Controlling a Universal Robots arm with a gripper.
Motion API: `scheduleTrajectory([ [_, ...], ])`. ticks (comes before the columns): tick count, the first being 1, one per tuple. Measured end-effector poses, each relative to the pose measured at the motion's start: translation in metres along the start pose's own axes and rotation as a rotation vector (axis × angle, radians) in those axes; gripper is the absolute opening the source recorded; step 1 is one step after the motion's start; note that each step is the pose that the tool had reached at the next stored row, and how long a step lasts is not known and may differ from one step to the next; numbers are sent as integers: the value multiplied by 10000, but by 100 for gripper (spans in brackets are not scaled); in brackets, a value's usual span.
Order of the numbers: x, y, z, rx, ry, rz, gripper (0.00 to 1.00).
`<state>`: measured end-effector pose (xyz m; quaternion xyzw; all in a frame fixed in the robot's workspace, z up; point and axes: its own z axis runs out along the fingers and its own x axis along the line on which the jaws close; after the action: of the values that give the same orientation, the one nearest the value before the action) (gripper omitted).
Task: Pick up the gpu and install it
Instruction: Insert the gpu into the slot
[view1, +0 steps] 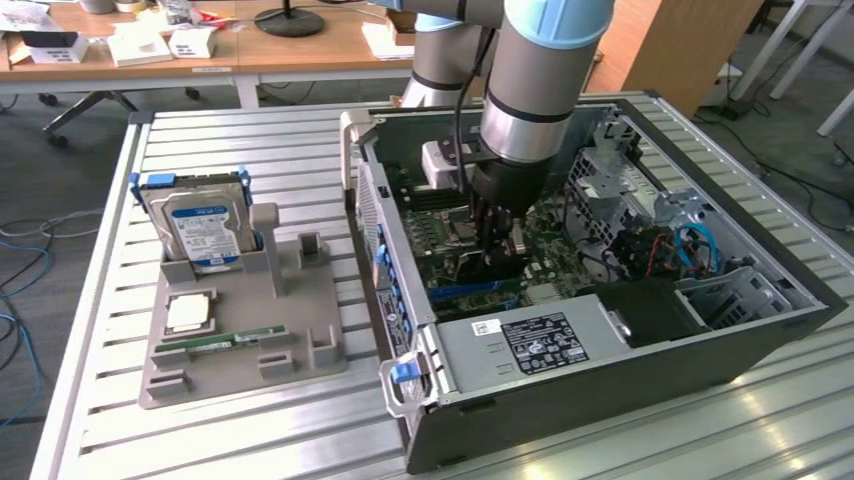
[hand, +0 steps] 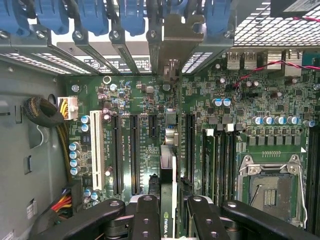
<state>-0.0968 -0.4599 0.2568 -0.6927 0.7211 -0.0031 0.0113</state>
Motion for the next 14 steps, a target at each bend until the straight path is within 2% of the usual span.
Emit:
scheduleTrajectory([
  [14,1,6,26,3,1,0,26],
])
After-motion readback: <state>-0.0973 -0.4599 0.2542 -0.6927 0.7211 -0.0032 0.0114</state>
